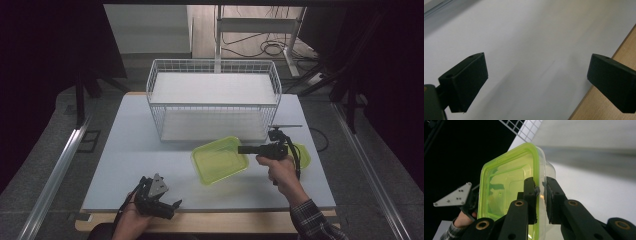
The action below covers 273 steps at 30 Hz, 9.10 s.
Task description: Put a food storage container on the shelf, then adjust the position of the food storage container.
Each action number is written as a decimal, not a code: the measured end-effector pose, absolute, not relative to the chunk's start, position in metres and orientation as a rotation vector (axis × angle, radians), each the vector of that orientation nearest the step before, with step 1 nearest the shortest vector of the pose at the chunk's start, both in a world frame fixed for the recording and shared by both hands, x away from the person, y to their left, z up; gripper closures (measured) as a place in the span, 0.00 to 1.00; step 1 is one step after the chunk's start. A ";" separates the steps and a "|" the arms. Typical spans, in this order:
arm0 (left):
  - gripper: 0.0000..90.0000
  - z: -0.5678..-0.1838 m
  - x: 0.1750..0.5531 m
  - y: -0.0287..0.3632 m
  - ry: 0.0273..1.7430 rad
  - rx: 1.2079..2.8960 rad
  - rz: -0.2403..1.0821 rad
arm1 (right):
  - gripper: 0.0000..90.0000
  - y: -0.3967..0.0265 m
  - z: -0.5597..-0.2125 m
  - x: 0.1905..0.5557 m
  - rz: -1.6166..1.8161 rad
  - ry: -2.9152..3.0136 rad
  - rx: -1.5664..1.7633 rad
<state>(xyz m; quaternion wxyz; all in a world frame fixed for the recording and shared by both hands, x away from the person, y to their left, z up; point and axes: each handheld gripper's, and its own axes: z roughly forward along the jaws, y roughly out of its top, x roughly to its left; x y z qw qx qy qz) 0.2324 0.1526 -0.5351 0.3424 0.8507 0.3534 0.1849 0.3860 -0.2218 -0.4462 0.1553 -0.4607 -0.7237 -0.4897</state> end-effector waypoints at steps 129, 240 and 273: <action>0.02 -0.532 0.233 0.159 0.919 2.123 0.407 | 0.38 -0.186 -0.310 0.482 -1.677 -2.242 -1.692; 0.03 -0.532 0.236 0.163 0.979 2.098 0.384 | 0.26 -0.246 -0.468 0.315 -1.352 -2.800 -1.378; 0.03 -0.534 0.236 0.160 0.946 2.128 0.377 | 0.99 -0.389 -0.463 0.373 -1.326 -2.656 -2.025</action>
